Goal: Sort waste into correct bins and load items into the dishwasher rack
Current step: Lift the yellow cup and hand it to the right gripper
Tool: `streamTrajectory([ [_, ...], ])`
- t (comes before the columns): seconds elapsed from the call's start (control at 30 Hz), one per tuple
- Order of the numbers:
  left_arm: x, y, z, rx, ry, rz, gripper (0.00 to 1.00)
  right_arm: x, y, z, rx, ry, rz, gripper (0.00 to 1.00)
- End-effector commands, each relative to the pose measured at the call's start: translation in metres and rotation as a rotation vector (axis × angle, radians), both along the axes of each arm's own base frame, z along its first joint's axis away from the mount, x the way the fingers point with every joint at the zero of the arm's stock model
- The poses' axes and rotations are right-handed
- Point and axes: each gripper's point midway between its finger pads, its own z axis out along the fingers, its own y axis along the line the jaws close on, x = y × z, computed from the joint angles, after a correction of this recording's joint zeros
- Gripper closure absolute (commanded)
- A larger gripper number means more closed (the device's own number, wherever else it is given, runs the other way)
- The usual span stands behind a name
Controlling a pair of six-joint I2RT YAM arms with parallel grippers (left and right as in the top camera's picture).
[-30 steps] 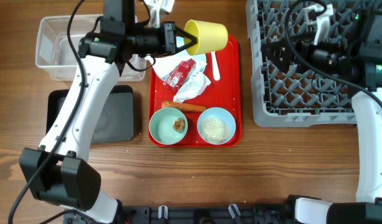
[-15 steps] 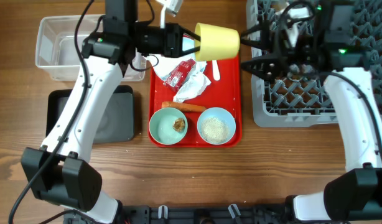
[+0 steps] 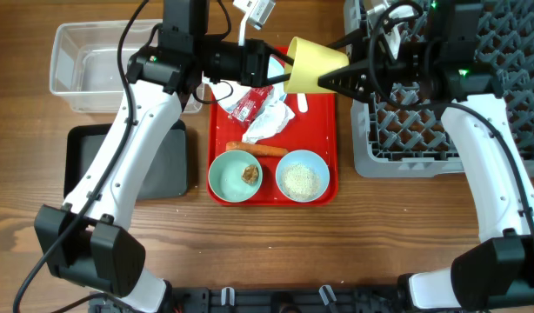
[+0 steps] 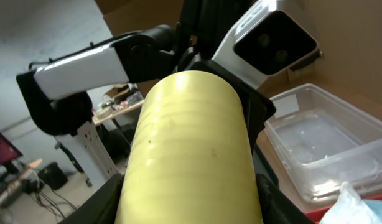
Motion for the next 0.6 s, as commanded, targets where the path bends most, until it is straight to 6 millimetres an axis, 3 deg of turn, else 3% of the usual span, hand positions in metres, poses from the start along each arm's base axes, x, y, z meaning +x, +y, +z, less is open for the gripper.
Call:
streamTrajectory([
  [0.0, -0.001, -0.002, 0.000, -0.012, 0.009, -0.020, 0.89, 0.000, 0.002, 0.001, 0.009, -0.007, 0.021, 0.64],
  [0.13, -0.001, -0.002, 0.000, -0.012, 0.009, -0.020, 0.49, 0.000, 0.002, 0.001, 0.009, -0.008, 0.020, 0.64],
  [0.23, 0.002, 0.002, 0.000, -0.012, 0.008, -0.010, 0.32, 0.004, -0.004, 0.001, 0.009, 0.002, 0.002, 0.64],
  [0.4, 0.025, 0.033, 0.000, -0.009, 0.008, 0.080, 0.30, 0.026, -0.044, -0.002, 0.000, 0.084, -0.129, 0.64],
  [0.57, 0.060, 0.074, -0.018, 0.076, 0.035, 0.276, 0.26, 0.061, -0.088, -0.031, -0.105, 0.226, -0.407, 0.68],
])
